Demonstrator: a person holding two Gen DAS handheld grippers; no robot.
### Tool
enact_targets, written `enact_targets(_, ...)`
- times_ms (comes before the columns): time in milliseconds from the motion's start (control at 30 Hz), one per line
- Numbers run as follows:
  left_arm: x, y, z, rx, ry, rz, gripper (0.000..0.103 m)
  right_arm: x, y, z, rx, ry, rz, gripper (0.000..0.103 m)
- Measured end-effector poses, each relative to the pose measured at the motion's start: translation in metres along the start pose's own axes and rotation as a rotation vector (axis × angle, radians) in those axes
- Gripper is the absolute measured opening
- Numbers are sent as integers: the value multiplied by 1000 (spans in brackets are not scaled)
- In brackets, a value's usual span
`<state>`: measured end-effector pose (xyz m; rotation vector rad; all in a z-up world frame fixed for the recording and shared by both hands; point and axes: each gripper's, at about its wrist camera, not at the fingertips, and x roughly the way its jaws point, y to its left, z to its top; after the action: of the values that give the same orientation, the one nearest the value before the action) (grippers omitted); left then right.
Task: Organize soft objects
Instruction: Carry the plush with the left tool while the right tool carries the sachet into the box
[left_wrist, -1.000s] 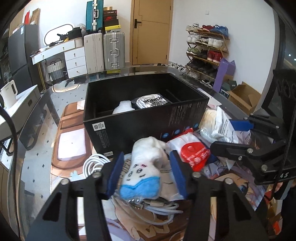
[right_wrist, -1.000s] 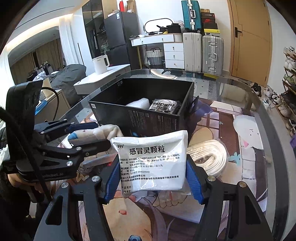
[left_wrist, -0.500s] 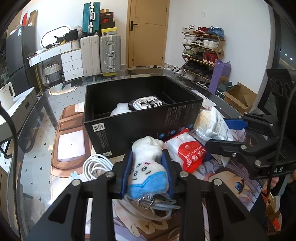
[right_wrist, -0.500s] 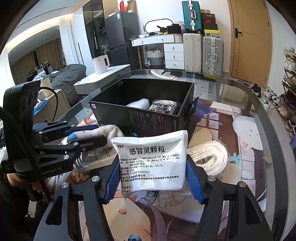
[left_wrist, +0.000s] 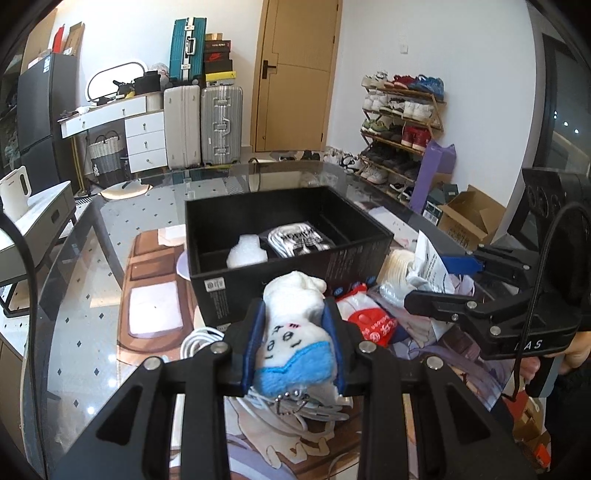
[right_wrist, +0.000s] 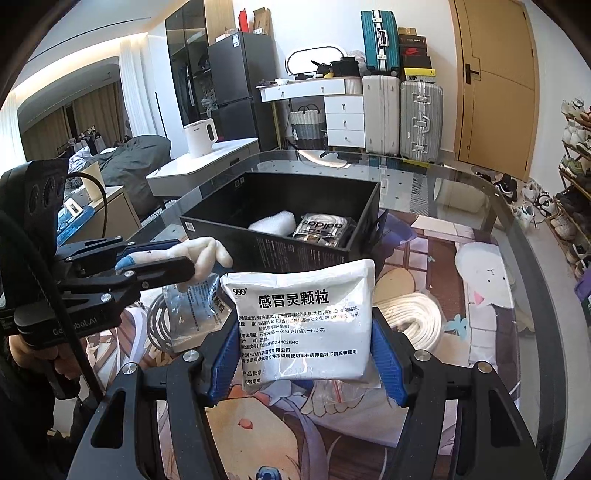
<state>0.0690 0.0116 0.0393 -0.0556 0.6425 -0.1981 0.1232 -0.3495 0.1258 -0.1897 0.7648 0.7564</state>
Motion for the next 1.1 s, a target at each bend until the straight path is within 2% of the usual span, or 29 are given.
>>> enact_targets(600, -23, 11, 30, -15, -96, 6, 30, -10, 10, 24, -40, -23, -25, 65)
enact_targets(1100, -8, 26, 53, -23, -113, 9, 30, 7, 13, 64, -64, -17, -18, 65)
